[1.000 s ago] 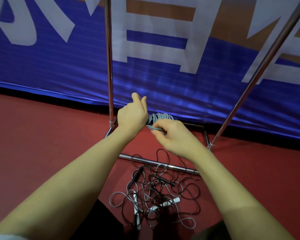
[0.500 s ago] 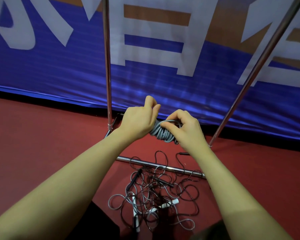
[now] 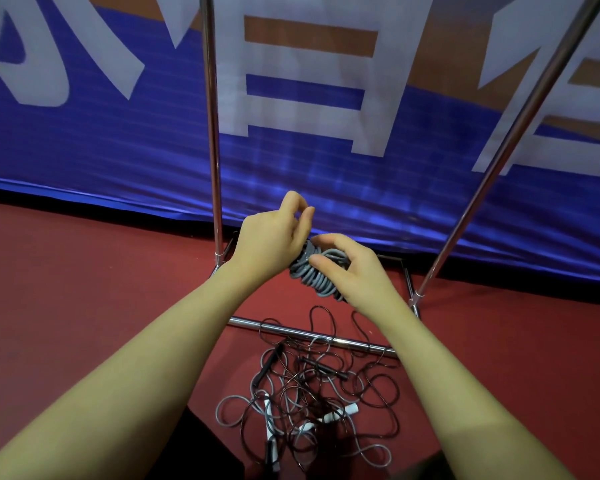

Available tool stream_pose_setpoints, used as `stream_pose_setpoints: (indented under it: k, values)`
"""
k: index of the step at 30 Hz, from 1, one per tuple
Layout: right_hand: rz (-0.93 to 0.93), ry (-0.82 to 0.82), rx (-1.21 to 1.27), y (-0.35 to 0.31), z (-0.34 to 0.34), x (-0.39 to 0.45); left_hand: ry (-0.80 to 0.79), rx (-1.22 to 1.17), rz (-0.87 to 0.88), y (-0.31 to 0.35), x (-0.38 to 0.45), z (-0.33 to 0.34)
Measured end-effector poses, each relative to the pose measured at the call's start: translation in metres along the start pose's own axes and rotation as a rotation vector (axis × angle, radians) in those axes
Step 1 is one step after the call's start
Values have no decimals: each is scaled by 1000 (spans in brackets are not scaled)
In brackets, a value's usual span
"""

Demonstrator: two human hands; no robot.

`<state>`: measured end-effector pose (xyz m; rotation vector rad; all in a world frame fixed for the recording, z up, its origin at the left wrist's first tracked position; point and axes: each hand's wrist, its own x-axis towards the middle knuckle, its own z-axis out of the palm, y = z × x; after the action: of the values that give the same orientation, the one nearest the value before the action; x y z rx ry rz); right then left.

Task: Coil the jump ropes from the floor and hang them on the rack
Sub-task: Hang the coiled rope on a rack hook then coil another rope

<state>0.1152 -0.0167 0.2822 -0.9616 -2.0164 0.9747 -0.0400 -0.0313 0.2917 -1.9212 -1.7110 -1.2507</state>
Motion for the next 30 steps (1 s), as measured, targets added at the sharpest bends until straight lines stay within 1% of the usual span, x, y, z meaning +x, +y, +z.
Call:
stream_pose_setpoints:
  k: [2, 4, 7, 9, 10, 12, 14, 16, 18, 23, 27, 30]
  values:
    - [4, 20, 17, -1, 1, 2, -59, 35, 24, -1, 2, -1]
    - [4, 74, 26, 0, 2, 4, -128, -18, 21, -3, 4, -1]
    - [5, 207, 77, 0, 3, 8, -48, -141, 19, -3, 4, 0]
    - [31, 317, 182, -1, 2, 10, 10, -232, -86, -2, 5, 3]
    - [50, 376, 254, -1, 0, 12, 1, -289, -159, -1, 4, 4]
    - [94, 481, 404, -1, -2, 15, -66, -416, -307, 6, 1, 6]
    - [127, 545, 513, -1, -2, 18, -151, -481, -371, 14, -3, 9]
    - [149, 566, 622, -2, 1, 21, -235, -531, -381, 21, -6, 13]
    - [176, 568, 719, -5, 4, 22, -288, -604, -397, 26, -7, 14]
    - [269, 539, 910, -5, 7, 25, -240, -644, -456, 29, -6, 12]
    - [239, 512, 887, -3, 3, 26, -251, -761, -488, 27, -4, 14]
    - [207, 536, 844, -4, 1, 25, -246, -856, -507, 27, -3, 14]
